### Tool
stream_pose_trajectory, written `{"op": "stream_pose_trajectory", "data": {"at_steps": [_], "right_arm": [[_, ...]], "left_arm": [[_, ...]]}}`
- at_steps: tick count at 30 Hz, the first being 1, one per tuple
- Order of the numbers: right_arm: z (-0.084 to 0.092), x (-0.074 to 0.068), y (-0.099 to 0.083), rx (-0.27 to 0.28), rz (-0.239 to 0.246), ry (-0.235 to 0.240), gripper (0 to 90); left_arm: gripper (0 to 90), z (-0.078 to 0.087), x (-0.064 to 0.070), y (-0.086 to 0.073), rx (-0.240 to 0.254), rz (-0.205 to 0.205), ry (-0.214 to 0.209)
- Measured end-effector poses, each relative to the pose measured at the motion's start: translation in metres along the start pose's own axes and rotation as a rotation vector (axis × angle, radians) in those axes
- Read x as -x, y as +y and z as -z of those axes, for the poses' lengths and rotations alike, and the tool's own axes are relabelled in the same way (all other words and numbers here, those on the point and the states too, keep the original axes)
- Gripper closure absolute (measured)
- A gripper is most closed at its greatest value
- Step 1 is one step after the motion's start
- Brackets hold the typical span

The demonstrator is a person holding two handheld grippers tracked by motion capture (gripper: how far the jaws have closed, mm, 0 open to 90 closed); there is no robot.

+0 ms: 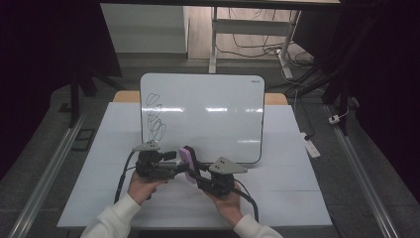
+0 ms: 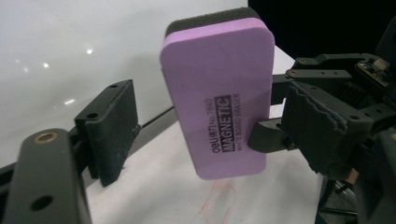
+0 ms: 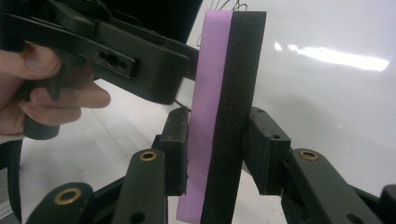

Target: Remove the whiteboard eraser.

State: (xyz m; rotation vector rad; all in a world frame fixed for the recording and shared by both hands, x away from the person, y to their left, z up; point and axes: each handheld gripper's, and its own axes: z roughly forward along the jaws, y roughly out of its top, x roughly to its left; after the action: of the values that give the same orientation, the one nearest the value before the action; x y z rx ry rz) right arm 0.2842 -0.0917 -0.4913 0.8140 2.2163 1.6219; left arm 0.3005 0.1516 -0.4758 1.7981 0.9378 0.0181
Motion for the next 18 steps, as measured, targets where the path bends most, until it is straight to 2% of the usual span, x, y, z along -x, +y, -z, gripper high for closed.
{"op": "stream_pose_trajectory", "data": {"at_steps": [3, 10, 11, 16, 18], "right_arm": [[-0.0003, -0.0013, -0.0005, 0.003, 0.005, 0.007, 61.8], [-0.0001, -0.0035, 0.0, 0.02, 0.01, 0.026, 61.8], [-0.0004, -0.0051, -0.0003, 0.012, 0.02, 0.024, 61.7], [-0.0009, -0.0045, -0.0011, 0.011, 0.019, 0.025, 61.1], [-0.002, -0.003, -0.0013, 0.001, 0.01, 0.046, 56.2]], "left_arm": [[25.3, -0.0031, -0.0001, 0.0006, -0.001, 0.006, -0.028], [34.7, -0.0053, -0.0004, 0.001, -0.001, 0.015, -0.048], [37.8, -0.0056, -0.0002, 0.0011, -0.004, 0.015, -0.049], [39.6, -0.0051, 0.0, 0.0013, -0.008, 0.017, -0.047], [40.4, -0.0045, 0.0007, 0.0014, -0.011, 0.011, -0.04]]}}
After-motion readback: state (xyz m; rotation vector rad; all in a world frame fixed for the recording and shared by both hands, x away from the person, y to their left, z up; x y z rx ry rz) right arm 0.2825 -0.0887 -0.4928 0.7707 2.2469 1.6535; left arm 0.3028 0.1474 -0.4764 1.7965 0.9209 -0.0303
